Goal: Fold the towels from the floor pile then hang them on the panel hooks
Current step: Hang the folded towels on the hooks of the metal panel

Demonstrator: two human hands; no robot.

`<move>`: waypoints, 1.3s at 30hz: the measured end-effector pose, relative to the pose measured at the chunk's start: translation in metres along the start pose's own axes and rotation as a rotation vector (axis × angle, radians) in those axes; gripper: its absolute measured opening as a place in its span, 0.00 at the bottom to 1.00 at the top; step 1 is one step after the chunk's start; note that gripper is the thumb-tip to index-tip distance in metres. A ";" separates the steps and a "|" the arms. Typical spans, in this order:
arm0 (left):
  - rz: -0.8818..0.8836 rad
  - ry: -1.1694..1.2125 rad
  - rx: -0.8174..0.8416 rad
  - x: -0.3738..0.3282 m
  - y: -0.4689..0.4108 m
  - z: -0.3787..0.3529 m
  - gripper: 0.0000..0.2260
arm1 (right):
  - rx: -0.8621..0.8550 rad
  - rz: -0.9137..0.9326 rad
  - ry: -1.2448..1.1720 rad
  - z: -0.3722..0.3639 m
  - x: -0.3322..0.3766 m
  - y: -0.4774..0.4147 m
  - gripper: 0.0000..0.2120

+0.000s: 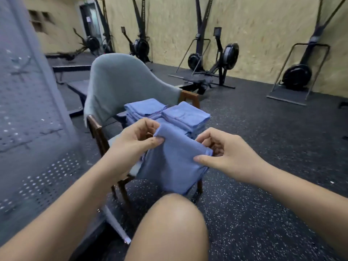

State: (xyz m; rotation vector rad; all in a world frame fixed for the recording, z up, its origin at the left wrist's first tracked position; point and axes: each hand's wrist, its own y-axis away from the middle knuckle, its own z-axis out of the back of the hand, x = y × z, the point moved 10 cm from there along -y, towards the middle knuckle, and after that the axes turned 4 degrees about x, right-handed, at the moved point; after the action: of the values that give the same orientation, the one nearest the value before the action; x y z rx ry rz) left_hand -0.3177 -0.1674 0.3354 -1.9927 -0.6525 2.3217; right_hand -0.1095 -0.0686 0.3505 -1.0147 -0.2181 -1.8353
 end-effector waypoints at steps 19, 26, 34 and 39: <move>0.320 -0.023 -0.478 0.192 0.229 0.151 0.06 | 0.795 0.112 0.151 -0.361 -0.017 -0.061 0.20; 0.497 -0.263 -0.717 0.286 0.263 0.167 0.13 | 0.562 -0.075 0.002 -0.447 -0.111 -0.050 0.14; 0.728 -0.199 -0.627 0.373 0.260 0.158 0.04 | 0.526 -0.073 0.302 -0.488 -0.160 -0.040 0.13; 0.737 -0.214 -0.521 0.393 0.237 0.161 0.03 | 0.482 -0.197 0.387 -0.488 -0.181 -0.040 0.20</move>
State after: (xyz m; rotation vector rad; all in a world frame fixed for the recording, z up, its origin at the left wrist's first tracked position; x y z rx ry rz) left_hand -0.4841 -0.3240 -0.0940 -2.5654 -0.6643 3.0642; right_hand -0.3790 -0.1947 -0.0785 -0.3057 -0.5082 -1.9821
